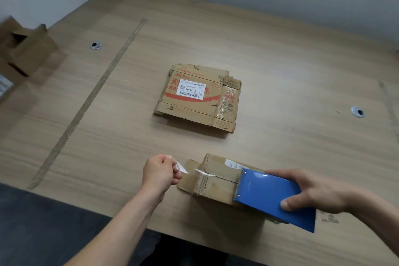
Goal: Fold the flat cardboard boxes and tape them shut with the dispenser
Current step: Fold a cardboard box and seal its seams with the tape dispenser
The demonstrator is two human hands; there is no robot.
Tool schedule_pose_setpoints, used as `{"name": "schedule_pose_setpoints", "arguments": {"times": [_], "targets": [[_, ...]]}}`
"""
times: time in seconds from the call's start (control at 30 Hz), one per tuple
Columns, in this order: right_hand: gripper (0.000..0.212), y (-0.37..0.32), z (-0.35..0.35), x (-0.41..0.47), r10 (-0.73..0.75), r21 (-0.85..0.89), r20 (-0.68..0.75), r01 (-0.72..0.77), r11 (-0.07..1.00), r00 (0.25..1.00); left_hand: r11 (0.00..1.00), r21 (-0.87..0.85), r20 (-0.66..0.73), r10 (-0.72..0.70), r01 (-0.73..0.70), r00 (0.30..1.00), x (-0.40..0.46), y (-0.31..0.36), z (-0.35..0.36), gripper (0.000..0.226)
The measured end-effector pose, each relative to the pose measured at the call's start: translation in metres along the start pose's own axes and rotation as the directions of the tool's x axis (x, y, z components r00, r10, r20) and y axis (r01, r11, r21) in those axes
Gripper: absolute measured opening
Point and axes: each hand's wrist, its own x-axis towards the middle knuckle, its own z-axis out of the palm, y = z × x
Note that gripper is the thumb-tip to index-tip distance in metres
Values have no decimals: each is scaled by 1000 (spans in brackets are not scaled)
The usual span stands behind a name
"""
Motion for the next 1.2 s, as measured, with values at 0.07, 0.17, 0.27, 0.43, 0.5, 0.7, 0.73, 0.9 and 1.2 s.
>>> {"name": "schedule_pose_setpoints", "arguments": {"times": [0.07,0.17,0.27,0.43,0.5,0.7,0.73,0.9,1.2], "targets": [[68,0,-1,0,11,8,-10,-11,1000,1000,1000,6,4,-7,7,1000,1,-1,0,35],[75,5,-3,2,11,29,-9,-11,1000,1000,1000,20,6,-12,12,1000,3,-1,-1,35],[74,5,-6,3,22,38,21,-23,999,1000,1000,13,21,-7,6,1000,2,1,0,35],[83,3,-7,5,52,55,56,-55,997,997,1000,-15,49,8,-8,999,1,2,0,30],[81,1,-7,5,40,9,23,-40,999,999,1000,-27,51,14,-13,999,2,2,-1,29],[74,-3,0,6,22,-111,-26,-25,994,999,1000,5,40,8,-9,999,10,-5,1,31],[73,-4,1,7,26,-120,-29,-29,992,999,1000,10,39,2,-2,999,13,-8,2,32],[73,-6,1,9,52,-170,-39,-58,984,998,999,46,70,-24,21,997,16,-17,7,32],[74,-5,2,10,61,-157,-29,-65,985,998,643,718,86,295,-265,952,19,-33,26,32]]}}
